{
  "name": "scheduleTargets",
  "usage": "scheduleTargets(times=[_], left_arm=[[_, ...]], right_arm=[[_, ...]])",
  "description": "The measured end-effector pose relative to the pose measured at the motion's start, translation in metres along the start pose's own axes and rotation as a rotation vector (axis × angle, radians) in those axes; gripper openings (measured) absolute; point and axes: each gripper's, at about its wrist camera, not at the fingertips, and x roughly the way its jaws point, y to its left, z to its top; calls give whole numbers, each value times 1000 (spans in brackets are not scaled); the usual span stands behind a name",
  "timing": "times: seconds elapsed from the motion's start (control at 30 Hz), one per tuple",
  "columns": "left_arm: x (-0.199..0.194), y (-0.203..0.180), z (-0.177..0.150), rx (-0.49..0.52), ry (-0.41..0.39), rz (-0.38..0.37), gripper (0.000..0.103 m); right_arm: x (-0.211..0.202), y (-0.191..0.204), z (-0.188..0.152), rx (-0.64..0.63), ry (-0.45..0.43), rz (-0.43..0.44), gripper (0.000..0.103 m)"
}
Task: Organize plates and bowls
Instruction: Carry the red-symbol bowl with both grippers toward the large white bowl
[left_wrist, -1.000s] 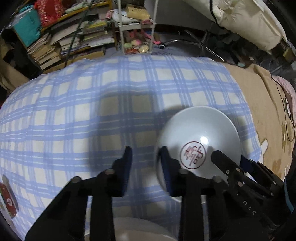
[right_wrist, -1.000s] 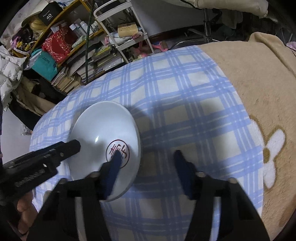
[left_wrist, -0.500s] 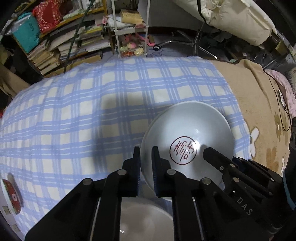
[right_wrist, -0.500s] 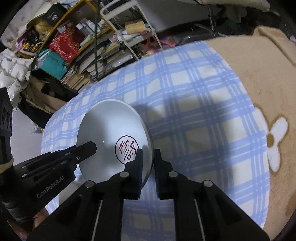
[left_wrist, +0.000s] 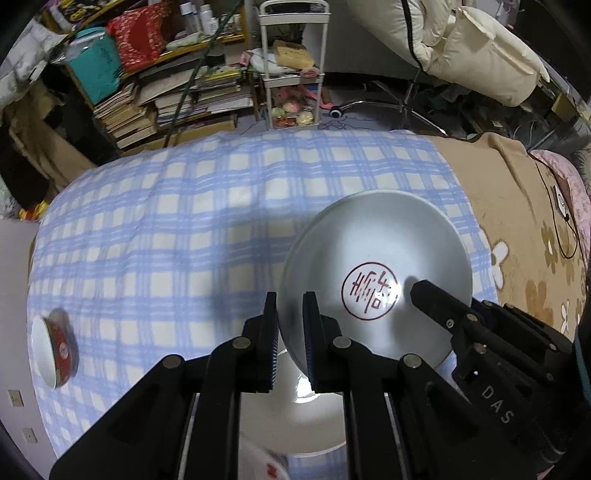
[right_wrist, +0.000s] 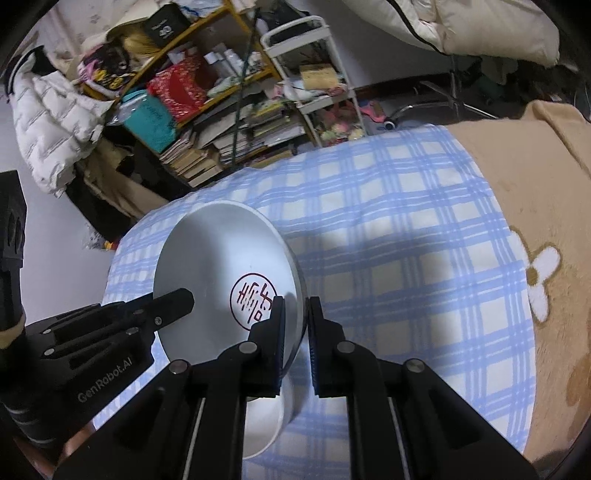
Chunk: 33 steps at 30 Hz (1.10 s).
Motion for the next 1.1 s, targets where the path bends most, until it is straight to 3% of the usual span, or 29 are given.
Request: scheduleTargets(times=[0.47,1.1], left_arm=[[-8,29,-61,-72,32,23,12],[24,43,-84,-121,100,40,13]], right_arm=[[-5,38,-45,-108,27,5,14],[40,50,-63,-196,158,-67,13]])
